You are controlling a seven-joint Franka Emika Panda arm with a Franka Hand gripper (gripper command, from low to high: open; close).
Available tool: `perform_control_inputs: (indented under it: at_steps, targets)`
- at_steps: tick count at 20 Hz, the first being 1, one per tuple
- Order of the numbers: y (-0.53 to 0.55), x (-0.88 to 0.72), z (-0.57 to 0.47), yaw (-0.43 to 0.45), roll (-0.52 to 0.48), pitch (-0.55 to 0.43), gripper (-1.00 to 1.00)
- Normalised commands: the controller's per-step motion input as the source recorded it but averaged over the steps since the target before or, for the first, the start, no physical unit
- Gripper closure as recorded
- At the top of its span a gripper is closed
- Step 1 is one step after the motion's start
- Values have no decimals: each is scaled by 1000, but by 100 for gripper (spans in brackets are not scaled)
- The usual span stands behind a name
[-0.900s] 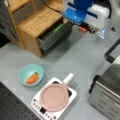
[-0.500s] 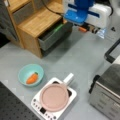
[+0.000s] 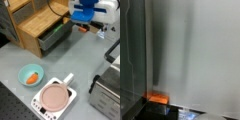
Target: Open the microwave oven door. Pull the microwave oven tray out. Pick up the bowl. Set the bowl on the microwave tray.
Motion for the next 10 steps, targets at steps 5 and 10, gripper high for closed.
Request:
perform_control_inputs:
  at_steps: [5, 10]
  targets:
    - [420, -243, -94, -6, 179, -83, -100]
    - [539, -226, -105, -63, 118, -120, -100]
